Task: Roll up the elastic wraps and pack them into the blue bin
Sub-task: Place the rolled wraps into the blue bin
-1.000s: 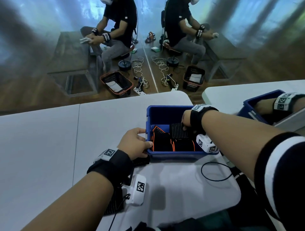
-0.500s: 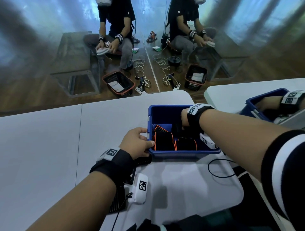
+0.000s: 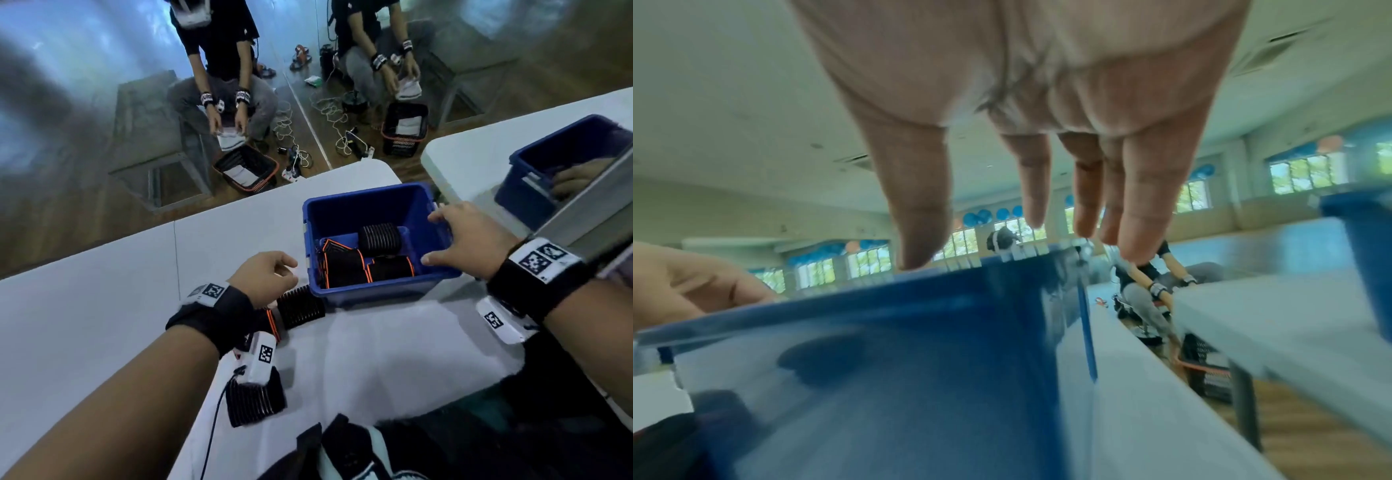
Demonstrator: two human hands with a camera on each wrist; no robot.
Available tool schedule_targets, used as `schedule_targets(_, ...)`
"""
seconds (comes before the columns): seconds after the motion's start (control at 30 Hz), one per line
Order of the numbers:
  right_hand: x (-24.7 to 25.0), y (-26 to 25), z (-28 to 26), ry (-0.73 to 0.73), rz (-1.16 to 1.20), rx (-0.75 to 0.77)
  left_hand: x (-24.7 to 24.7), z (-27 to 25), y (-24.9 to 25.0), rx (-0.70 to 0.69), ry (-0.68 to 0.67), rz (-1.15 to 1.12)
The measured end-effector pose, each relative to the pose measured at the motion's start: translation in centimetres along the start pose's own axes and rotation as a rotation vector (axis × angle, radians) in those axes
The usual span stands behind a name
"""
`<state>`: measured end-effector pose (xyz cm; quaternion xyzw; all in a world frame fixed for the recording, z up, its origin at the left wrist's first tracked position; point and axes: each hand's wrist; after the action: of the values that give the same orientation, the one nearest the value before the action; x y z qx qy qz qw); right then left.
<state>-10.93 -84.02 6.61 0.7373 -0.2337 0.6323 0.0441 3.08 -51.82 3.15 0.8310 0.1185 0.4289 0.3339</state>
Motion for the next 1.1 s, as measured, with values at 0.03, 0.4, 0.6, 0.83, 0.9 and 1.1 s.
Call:
schedule_targets(0.03,-1.0,0.6,-0.6,0.025,0.054,-0.012,-0.1,0.2,-0.1,-0.001,-0.023,0.094)
schedule_targets(0.4,-6.3,2.3,-3.4,0.305,0.533,-0.031,-3.7,2.6,-0.1,0.090,-0.248,0.538)
schedule_targets(0.6,-7.8,2.6,-4.0,0.336,0.655,-0.049,-4.8,2.5,-0.7,0.121,-0.207,0.470)
schedule_targets(0.83,-8.4,2.4,-4.4,0.327,0.729,-0.075,-4.4,2.1,-0.8,0.124,-0.152,0.405)
schedule_targets(0.9,-8.5,2.4,-4.4,0.326,0.758,-0.077,-3.7,1.8,-0.7,0.119,-0.112,0.388)
schedule_targets(1.1,-9.1,2.7,-4.3,0.326,0.818,-0.068,0.1,1.1,0.5,0.109,-0.069,0.334)
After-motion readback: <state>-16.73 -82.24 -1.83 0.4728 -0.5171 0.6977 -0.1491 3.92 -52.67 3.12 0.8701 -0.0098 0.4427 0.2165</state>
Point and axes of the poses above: each hand's wrist, its own z-axis towards the middle knuckle, its own x-axis out of the back of the hand, y = z × x, and after that the axes turned 7 degrees about -z, right-handed
